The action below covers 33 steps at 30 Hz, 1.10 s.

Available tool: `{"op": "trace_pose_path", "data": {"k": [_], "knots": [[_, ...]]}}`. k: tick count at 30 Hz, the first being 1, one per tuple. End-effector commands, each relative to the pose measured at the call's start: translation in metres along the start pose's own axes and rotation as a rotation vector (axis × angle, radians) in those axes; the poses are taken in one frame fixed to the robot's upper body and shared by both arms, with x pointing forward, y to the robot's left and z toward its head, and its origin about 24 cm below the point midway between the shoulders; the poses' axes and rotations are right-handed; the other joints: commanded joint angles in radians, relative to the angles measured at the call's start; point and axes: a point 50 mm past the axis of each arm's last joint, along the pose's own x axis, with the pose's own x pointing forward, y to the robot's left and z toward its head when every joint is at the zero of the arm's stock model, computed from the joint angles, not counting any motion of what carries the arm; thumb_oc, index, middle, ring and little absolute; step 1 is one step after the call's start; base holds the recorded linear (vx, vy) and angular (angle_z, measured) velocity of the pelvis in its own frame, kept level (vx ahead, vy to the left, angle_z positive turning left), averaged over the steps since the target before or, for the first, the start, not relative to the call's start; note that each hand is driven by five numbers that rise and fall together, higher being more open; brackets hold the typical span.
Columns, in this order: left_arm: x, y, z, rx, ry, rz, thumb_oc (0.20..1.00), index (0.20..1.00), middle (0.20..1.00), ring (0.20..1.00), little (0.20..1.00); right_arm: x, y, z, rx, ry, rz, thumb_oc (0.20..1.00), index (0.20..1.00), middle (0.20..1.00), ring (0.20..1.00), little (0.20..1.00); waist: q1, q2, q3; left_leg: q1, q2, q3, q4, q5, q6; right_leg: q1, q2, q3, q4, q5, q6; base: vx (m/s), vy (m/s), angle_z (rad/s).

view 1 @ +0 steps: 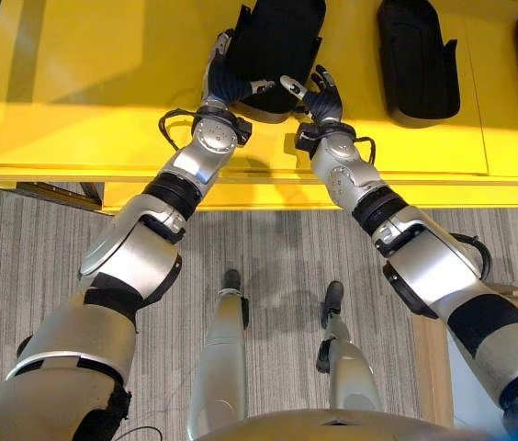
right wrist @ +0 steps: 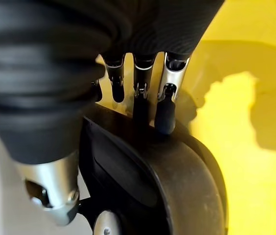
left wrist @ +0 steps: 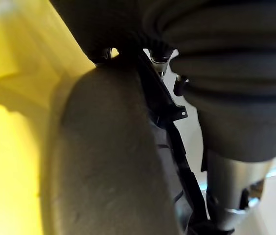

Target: Move parts from the plastic box to the shelf.

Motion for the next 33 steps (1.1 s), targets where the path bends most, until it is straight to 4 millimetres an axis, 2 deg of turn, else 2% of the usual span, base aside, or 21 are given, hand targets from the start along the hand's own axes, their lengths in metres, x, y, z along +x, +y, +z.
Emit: {"op": "trace_pose_path", "data": {"k": [1,5,8,21,26,33], "knots": [[0.011,-0.005,0.038,0.007,-0.117,-0.054,1.0,1.0,1.0,1.0,1.0,0.011,-0.009,0.037,-0.025,-0.082,-0.012,1.0,1.0,1.0,1.0,1.0,0.034,0.046,0.087,0.073,-0.036,0.063,-0.133,0.008,-0.016,0.182,-0.018,0.009,0.04,-0.113,0.05,0.0,0.0,0.0],[0.004,-0.014,0.032,-0.026,-0.115,-0.094,1.0,1.0,1.0,1.0,1.0,0.011,-0.009,0.039,-0.036,-0.089,-0.007,1.0,1.0,1.0,1.0,1.0,0.04,0.047,0.089,0.07,-0.037,0.061,-0.13,0.007,-0.015,0.184,-0.016,0.006,0.041,-0.116,0.05,0.0,-0.006,-0.02],[-0.013,-0.022,0.017,-0.107,-0.108,-0.139,1.0,1.0,1.0,1.0,1.0,0.012,-0.01,0.044,-0.045,-0.102,-0.009,1.0,1.0,1.0,1.0,1.0,0.057,0.046,0.092,0.062,-0.042,0.053,-0.128,0.006,-0.013,0.188,-0.013,-0.002,0.039,-0.122,0.047,0.0,-0.006,0.01],[-0.049,-0.037,-0.018,-0.277,-0.024,-0.217,1.0,1.0,1.0,1.0,1.0,0.014,-0.007,0.056,-0.032,-0.118,-0.026,1.0,1.0,1.0,1.0,1.0,0.09,0.031,0.086,0.061,-0.051,0.04,-0.134,-0.001,-0.01,0.206,-0.007,-0.017,0.037,-0.13,0.043,0.0,-0.006,0.03],[-0.051,-0.035,-0.021,-0.307,-0.014,-0.198,1.0,1.0,1.0,1.0,1.0,0.014,-0.006,0.057,-0.04,-0.124,-0.023,1.0,1.0,1.0,1.0,1.0,0.097,0.026,0.083,0.063,-0.051,0.037,-0.135,-0.002,-0.008,0.214,-0.008,-0.021,0.035,-0.131,0.042,0.01,0.001,0.03],[-0.056,-0.033,-0.016,-0.372,-0.04,-0.193,1.0,1.0,1.0,1.0,1.0,0.013,0.002,0.061,-0.056,-0.139,0.002,1.0,1.0,1.0,1.0,1.0,0.107,0.023,0.072,0.059,-0.055,0.035,-0.132,-0.007,-0.006,0.222,-0.008,-0.027,0.026,-0.128,0.044,0.0,0.0,0.0]]}}
